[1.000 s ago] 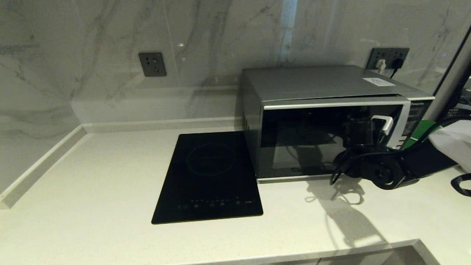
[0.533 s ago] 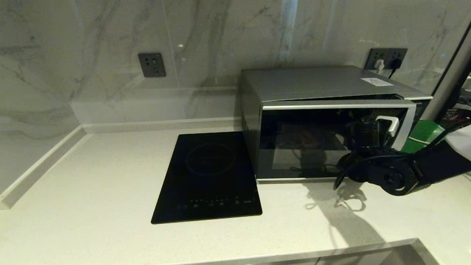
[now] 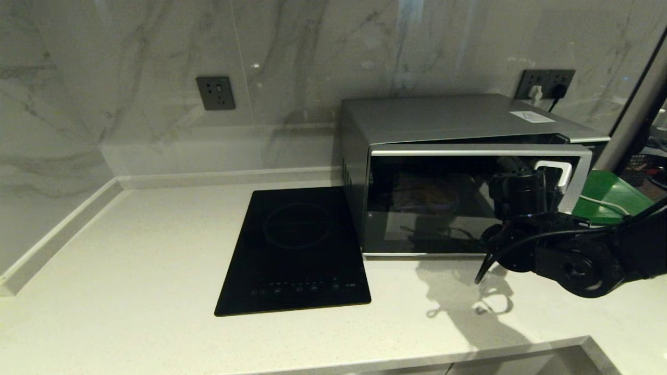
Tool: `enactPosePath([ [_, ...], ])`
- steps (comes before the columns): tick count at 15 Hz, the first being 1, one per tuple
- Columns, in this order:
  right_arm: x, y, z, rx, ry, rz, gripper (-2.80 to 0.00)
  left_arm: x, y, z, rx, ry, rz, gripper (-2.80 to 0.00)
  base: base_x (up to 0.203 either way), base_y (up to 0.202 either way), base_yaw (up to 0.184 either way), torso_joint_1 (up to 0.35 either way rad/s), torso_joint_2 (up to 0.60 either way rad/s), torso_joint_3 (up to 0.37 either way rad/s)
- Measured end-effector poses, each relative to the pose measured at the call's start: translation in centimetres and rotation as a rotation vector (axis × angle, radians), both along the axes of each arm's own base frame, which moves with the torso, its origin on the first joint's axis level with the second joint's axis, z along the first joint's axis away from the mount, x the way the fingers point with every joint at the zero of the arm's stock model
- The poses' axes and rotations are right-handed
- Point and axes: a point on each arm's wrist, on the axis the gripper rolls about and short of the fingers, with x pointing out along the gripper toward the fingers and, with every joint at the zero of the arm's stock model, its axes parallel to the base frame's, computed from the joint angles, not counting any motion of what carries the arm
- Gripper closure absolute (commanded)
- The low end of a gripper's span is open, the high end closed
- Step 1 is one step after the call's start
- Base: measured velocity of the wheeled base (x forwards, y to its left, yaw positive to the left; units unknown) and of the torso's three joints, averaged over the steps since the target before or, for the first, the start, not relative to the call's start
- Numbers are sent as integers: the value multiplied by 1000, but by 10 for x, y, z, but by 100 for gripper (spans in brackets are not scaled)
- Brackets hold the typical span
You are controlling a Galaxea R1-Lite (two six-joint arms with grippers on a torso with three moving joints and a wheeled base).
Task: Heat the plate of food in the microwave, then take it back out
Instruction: Open the microwave oven
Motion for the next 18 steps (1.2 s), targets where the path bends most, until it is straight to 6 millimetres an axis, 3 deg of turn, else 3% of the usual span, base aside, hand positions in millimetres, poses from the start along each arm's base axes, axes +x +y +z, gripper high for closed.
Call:
enactPosePath([
  [5,-32,14,28,13,-47,81,-280,0,0,0,0,0,0,0,0,0,0,0,0,0],
  [9,-65,5,90,-14,-88,155,-280,0,0,0,0,0,0,0,0,0,0,0,0,0],
  [11,-82,-18,125,-64,-52,221,-280,0,0,0,0,0,-1,0,0,0,0,0,0,0],
  [12,-89,-34,142,-102,-24,250,0,0,0,0,0,-1,0,0,0,0,0,0,0,0],
  [15,-103,-68,180,-173,37,353,0,0,0,0,0,0,0,0,0,0,0,0,0,0],
  [18,-113,-77,206,-131,49,436,0,0,0,0,0,-1,0,0,0,0,0,0,0,0],
])
